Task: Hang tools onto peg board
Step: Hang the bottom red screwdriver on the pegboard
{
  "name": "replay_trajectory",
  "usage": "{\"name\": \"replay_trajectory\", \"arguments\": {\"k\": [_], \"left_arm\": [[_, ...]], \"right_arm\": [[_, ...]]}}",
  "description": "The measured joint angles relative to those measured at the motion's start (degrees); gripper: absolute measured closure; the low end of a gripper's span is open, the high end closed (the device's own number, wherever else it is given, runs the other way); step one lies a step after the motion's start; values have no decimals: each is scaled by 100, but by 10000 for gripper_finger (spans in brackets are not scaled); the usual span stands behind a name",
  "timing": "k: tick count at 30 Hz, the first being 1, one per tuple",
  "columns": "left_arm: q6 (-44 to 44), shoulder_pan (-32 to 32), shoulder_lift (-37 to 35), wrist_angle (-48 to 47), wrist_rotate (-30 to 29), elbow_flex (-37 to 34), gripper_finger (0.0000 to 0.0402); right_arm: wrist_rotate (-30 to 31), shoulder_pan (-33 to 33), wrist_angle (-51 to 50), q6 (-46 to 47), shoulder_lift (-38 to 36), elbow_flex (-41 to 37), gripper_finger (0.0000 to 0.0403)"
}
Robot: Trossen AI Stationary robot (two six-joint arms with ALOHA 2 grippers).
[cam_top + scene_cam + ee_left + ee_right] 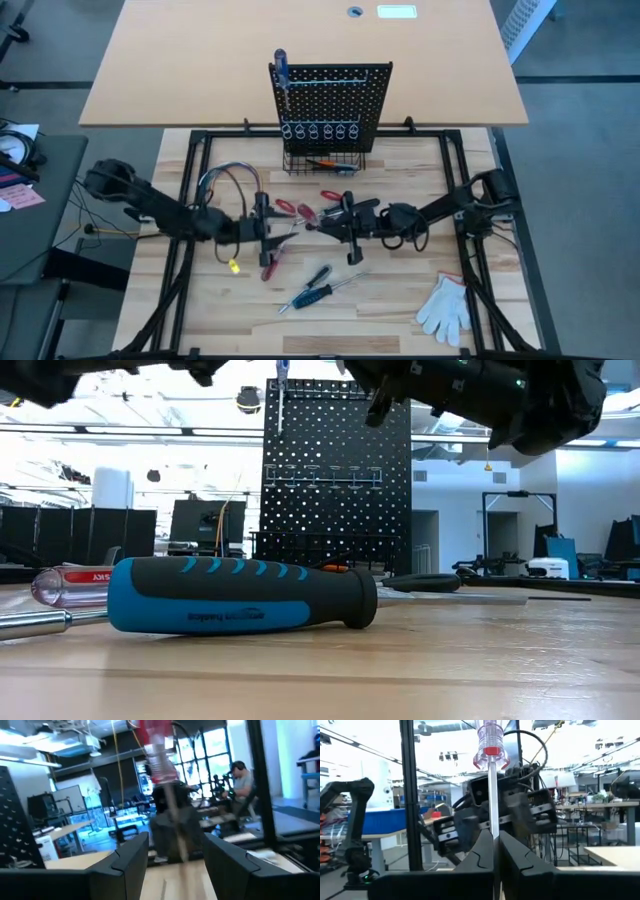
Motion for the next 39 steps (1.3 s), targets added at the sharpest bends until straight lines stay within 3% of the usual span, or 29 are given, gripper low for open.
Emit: {"name": "replay_trajectory", "arguments": {"k": [6, 9, 16, 27, 35, 39], "left_arm": [[-606, 637, 0, -512, 1199, 490, 214], [-623, 712, 0, -867, 1467, 723, 206], [-523, 714, 2, -1291, 1468, 1163, 199], [-637, 714, 12, -1177, 1467, 1202, 199], [-623, 711, 895, -860, 1308, 1624, 199], [-615, 711, 990, -964, 1284, 1744, 209]], "right_arm": [[-2, -16, -54, -317, 0, 217, 394], [-15, -36, -4, -354, 0, 324, 394], [-14, -108, -23, -550, 0, 577, 394], [-13, -107, -165, -558, 0, 587, 394], [-11, -92, -241, -702, 2, 589, 394], [15, 7, -214, -862, 2, 578, 394]]}}
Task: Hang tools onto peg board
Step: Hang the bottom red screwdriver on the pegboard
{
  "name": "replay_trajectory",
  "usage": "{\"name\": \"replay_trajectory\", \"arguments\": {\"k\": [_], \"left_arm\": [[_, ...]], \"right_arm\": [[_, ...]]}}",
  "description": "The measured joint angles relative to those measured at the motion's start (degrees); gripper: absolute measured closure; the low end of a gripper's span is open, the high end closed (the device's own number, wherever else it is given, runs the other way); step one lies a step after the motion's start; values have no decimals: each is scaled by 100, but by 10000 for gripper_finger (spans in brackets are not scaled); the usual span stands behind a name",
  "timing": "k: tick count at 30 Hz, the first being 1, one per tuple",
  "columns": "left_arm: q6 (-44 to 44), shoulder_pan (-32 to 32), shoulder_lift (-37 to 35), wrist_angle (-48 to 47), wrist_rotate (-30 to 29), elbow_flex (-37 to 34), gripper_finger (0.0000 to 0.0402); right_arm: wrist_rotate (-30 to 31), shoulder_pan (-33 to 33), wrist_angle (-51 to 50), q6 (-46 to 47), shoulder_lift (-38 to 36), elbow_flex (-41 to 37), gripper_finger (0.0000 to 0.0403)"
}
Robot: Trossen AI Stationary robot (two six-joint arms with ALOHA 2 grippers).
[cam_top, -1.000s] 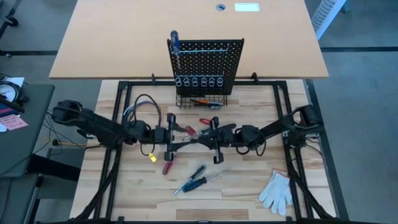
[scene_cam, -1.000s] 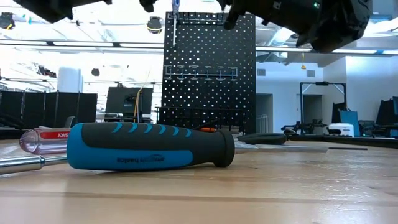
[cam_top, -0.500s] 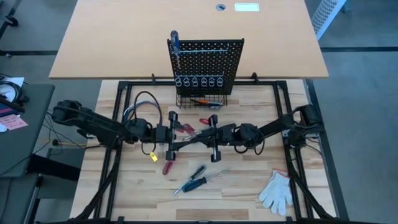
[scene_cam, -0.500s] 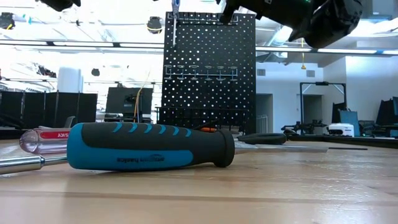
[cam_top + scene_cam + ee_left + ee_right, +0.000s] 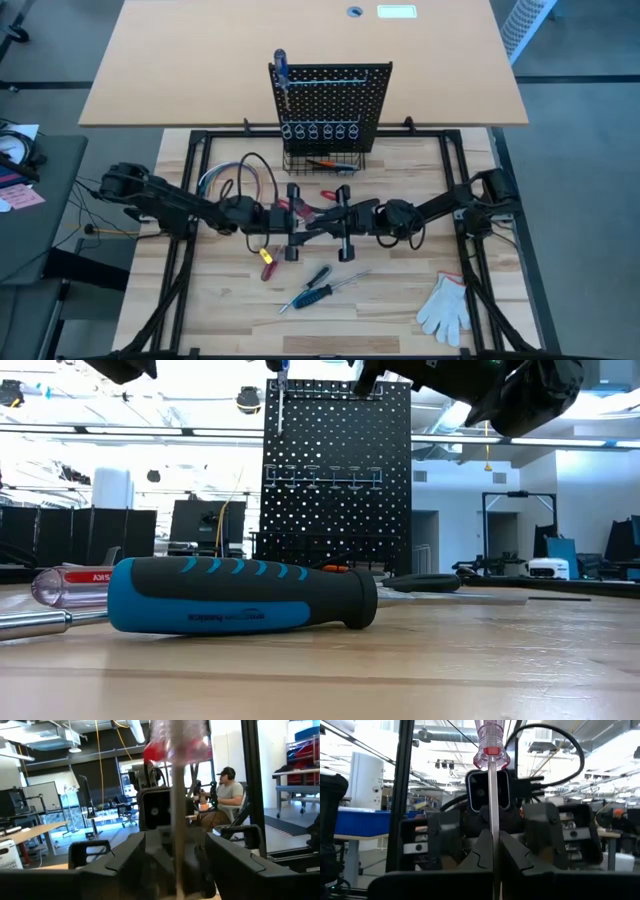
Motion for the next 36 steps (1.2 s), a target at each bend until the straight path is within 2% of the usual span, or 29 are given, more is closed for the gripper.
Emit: {"name": "replay_trajectory", "arguments": {"k": [14, 16, 18, 20, 23, 26, 28, 32, 36], "left_arm": [[359, -232, -630, -982, -39, 4, 362], [392, -284, -681, -1114, -171, 4, 385], [550, -359, -782, -1402, -508, 6, 393], [767, -457, -908, -1767, -1082, 4, 394], [957, -591, -1137, -2592, -1946, 95, 397], [762, -625, -1241, -3674, -2558, 396, 398], [617, -617, -1178, -4244, -2881, 557, 399], [518, -503, -841, -4620, -2961, 749, 399], [573, -448, -386, -4671, -2963, 1020, 399]], "right_arm": [[57, 133, -52, -292, 2, -13, 393], [37, 127, -144, -348, 2, -18, 389], [35, 83, -286, -409, 4, -19, 379], [123, 51, -572, -588, 0, -13, 362], [687, 39, -1327, -834, -247, -13, 324], [1073, 61, -2493, -1124, -824, -13, 274], [1116, 93, -3292, -1230, -1274, -13, 238], [1183, 241, -4038, -1143, -1979, -13, 174], [1215, 369, -4141, -895, -2181, -13, 149]]}}
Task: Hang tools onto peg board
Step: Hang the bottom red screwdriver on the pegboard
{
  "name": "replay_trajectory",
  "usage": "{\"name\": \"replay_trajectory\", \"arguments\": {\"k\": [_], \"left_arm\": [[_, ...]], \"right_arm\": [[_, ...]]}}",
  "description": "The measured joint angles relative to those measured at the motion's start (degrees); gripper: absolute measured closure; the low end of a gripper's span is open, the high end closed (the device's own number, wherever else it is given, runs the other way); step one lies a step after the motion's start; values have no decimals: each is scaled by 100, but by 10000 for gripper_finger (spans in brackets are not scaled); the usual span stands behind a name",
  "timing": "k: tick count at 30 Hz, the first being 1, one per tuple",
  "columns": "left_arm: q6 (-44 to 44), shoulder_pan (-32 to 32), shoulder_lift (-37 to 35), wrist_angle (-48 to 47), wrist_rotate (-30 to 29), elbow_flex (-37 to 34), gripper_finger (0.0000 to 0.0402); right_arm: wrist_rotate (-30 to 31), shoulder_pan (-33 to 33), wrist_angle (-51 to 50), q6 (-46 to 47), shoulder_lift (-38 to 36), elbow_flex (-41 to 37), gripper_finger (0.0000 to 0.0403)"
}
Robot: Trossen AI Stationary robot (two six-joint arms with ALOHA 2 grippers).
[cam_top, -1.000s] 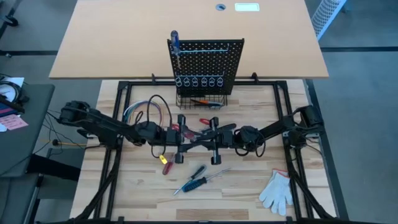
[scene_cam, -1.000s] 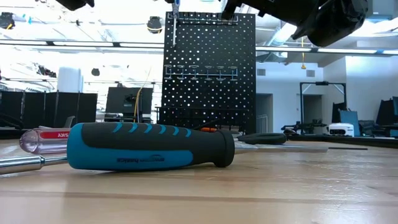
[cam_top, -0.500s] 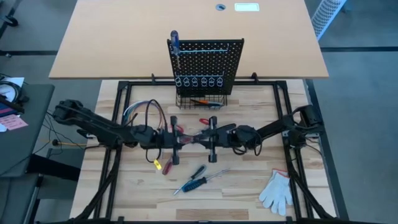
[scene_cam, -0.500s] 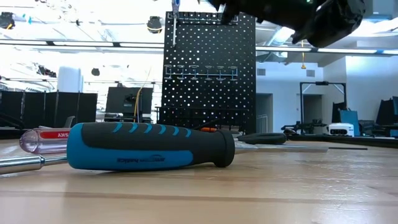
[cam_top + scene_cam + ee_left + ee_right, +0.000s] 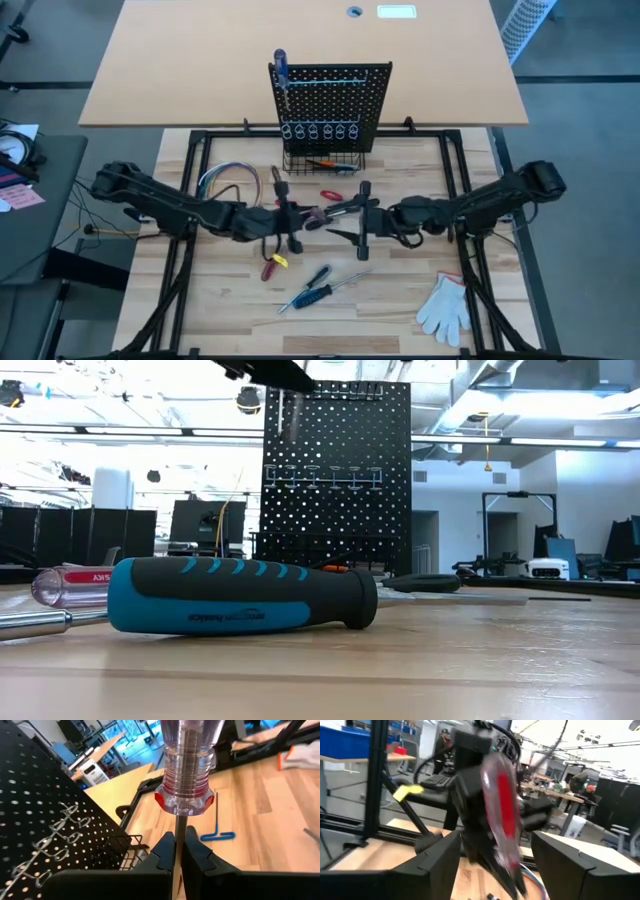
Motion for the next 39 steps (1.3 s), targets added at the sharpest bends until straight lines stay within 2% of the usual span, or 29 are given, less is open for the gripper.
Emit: {"name": "replay_trajectory", "arguments": {"k": [6, 9, 12, 14, 17, 18, 21, 31, 35, 39], "left_arm": [[34, -5, 515, -273, 30, 522, 398], [27, -4, 732, -509, 39, 677, 398], [26, 1, 855, -593, 44, 742, 398], [2, 3, 895, -621, 37, 755, 397], [-104, 14, 895, -648, 37, 755, 394], [-104, 12, 895, -620, 15, 759, 391], [-76, 12, 886, -516, 44, 761, 375], [-214, 243, 899, 152, 930, 441, 284], [-297, 275, 897, 683, 1058, 276, 285], [-278, 280, 897, 879, 1051, 232, 315]], "right_arm": [[25, 59, 9, -224, 250, 32, 148], [25, 111, -10, -337, 374, 127, 160], [36, 136, 22, -267, 386, 240, 200], [153, 147, -23, -241, 340, 251, 239], [615, 221, -341, -294, 138, 249, 306], [723, 258, -452, -263, 46, 249, 310], [1054, 350, -739, -212, -171, 249, 310], [1230, 503, -1427, 407, -909, 249, 310], [1230, 511, -1514, 412, -903, 248, 310], [1225, 509, -1515, 427, -898, 247, 310]]}}
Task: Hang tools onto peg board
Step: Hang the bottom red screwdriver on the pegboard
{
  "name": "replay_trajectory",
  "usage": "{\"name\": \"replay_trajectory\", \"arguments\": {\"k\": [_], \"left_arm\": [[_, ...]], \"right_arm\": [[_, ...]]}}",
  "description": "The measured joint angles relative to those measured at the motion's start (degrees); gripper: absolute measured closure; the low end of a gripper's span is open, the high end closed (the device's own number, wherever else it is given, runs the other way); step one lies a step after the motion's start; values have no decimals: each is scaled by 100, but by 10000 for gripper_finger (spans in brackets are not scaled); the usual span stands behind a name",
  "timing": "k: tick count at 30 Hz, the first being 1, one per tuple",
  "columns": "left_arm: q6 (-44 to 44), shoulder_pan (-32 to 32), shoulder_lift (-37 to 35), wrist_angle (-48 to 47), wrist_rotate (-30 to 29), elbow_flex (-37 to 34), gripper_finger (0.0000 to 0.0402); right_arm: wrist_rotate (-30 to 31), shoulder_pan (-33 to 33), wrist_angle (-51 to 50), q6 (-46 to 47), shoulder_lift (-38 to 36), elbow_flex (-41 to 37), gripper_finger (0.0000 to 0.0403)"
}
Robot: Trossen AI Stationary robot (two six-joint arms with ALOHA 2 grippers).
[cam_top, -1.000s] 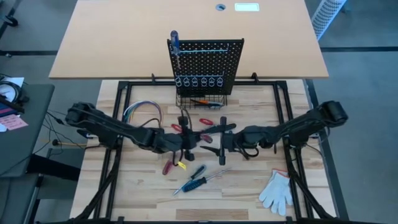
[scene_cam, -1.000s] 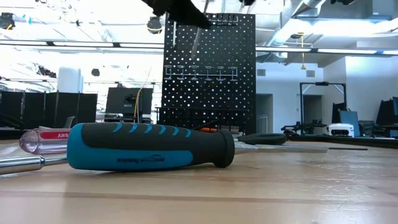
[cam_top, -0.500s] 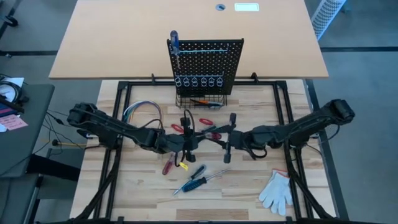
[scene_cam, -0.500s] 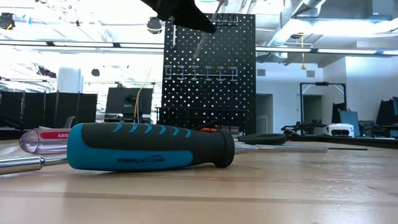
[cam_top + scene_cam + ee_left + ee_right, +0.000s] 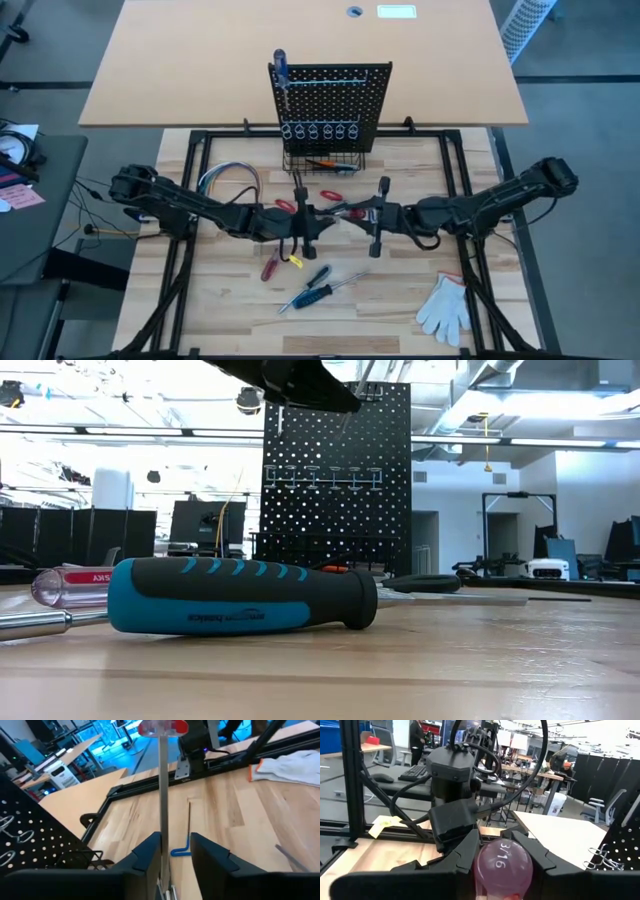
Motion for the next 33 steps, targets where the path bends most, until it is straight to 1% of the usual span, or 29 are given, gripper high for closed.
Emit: {"name": "replay_trajectory", "arguments": {"k": [6, 8, 12, 14, 15, 17, 20, 23, 25, 27, 31, 33], "left_arm": [[-99, 58, 0, 62, 164, -4, 386], [-138, 69, 0, 48, 162, -4, 394], [-145, 95, -1, 77, 186, -41, 395], [-241, 155, -4, 132, 339, -113, 397], [-326, 215, -5, 125, 510, -131, 397], [-504, 338, -52, 115, 812, -218, 398], [-712, 494, -68, 255, 932, -422, 399], [-965, 660, -258, 398, 916, -604, 400], [-1113, 743, -404, 536, 901, -705, 400], [-1157, 824, -571, 645, 785, -714, 401], [-992, 1107, -1174, 668, 59, -553, 401], [-879, 1337, -1472, 619, -74, -377, 401]], "right_arm": [[-32, 2, -10, 46, 2, 0, 310], [-33, 0, -9, 44, 4, 0, 310], [-31, 0, 1, 32, 6, -3, 310], [-33, 0, 0, 52, 9, -7, 310], [-33, 1, 0, 59, 10, -9, 304], [-30, 49, -55, 63, -40, -9, 267], [23, 178, -236, 54, -336, 0, 196], [310, 413, -394, -10, -641, 0, 149], [613, 619, -480, -116, -811, 0, 135], [991, 826, -499, -299, -935, 2, 131], [1601, 1045, -513, -704, -1031, 0, 129], [1678, 1044, -422, -865, -1052, 1, 129]]}}
